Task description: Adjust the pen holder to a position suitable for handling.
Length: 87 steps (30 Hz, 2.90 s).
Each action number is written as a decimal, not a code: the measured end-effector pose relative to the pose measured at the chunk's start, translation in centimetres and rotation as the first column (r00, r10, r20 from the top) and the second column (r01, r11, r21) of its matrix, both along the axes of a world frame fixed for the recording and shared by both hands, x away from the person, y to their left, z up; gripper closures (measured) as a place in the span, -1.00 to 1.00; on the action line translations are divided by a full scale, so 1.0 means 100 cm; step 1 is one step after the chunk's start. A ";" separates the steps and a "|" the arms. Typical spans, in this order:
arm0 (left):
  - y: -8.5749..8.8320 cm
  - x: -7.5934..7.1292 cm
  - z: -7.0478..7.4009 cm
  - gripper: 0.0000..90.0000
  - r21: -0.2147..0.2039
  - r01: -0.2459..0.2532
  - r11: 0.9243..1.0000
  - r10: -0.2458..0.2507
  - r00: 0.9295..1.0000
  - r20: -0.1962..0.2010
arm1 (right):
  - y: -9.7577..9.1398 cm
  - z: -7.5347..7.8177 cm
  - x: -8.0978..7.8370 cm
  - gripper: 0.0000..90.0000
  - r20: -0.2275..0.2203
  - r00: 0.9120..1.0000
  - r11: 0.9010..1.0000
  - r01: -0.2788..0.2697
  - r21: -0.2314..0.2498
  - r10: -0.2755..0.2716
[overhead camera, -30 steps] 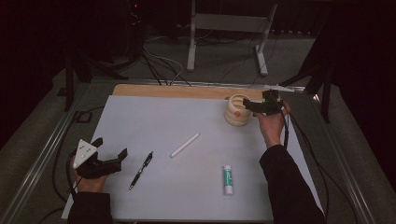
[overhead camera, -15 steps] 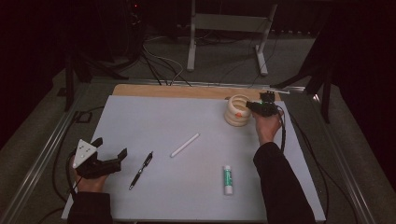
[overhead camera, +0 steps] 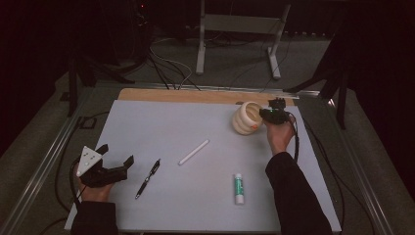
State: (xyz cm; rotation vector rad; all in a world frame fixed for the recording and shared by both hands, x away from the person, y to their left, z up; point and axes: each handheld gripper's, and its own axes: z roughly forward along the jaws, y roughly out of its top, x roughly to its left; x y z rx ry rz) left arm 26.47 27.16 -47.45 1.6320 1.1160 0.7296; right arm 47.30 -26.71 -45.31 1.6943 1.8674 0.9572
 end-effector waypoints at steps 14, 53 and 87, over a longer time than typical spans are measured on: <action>-0.001 0.000 0.001 -0.99 -0.001 0.002 1.000 -0.002 1.000 0.003 | 0.021 0.017 -0.021 0.74 -0.015 0.986 0.985 -0.166 0.039 0.167; -0.002 0.000 0.000 -0.99 -0.007 0.007 1.000 -0.007 1.000 0.003 | 0.090 0.015 -0.104 0.71 -0.055 0.878 0.880 -0.475 0.011 0.475; -0.001 -0.001 0.001 -0.99 0.006 0.005 1.000 -0.005 1.000 0.003 | 0.101 0.014 -0.110 -0.77 0.159 0.887 0.888 -0.450 0.092 0.433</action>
